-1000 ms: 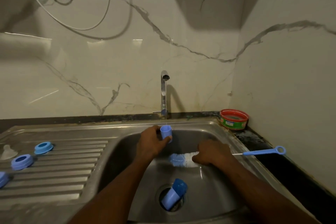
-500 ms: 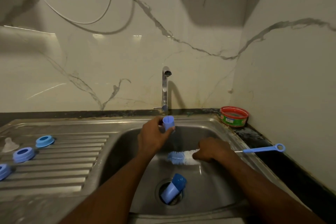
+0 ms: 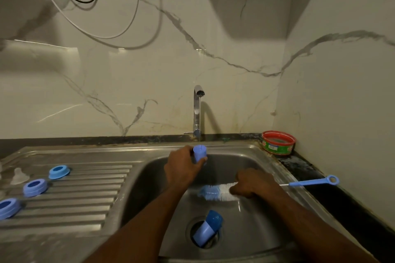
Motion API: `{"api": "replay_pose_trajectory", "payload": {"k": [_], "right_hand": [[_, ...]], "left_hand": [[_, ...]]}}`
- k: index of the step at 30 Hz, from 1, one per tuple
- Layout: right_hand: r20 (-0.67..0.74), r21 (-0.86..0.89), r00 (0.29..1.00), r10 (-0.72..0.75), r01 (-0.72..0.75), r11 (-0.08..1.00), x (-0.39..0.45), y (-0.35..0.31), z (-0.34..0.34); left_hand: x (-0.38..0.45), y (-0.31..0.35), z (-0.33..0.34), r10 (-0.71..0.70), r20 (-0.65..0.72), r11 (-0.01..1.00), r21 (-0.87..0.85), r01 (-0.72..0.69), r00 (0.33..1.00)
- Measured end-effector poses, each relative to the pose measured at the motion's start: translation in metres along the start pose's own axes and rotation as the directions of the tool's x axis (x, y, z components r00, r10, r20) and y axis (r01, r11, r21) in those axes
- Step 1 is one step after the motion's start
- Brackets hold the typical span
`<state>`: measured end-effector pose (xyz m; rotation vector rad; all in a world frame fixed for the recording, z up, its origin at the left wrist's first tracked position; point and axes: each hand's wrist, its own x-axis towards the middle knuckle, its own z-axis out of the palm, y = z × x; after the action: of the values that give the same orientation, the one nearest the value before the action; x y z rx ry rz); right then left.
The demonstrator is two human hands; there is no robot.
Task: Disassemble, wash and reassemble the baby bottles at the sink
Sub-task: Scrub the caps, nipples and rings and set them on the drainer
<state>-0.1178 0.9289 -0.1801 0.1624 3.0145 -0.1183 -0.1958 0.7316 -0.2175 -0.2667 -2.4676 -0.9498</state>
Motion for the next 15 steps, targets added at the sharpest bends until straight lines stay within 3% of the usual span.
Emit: {"api": "replay_pose_trajectory", "payload": {"k": [5,8,11,15], "right_hand": [[0.017,-0.017,1.000,-0.013,0.014,1.000,-0.0006,0.0013,-0.0030],[0.017,0.002,1.000,-0.008,0.008,1.000,-0.0010,0.0010,-0.0028],[0.031,-0.015,0.999,-0.011,0.011,1.000,-0.0002,0.0016,-0.0043],[0.037,-0.007,0.999,-0.007,0.007,1.000,0.0002,0.0010,-0.0019]], "left_hand": [[-0.0024,-0.0024,-0.0014,0.016,-0.010,1.000,-0.019,-0.016,1.000],[-0.0050,-0.0036,-0.0002,-0.004,0.063,0.999,0.048,0.001,0.998],[-0.0022,0.0020,-0.0008,0.044,-0.018,0.999,-0.017,-0.044,0.999],[-0.0065,-0.0007,-0.0046,0.116,0.121,0.963,0.228,-0.141,0.986]]}}
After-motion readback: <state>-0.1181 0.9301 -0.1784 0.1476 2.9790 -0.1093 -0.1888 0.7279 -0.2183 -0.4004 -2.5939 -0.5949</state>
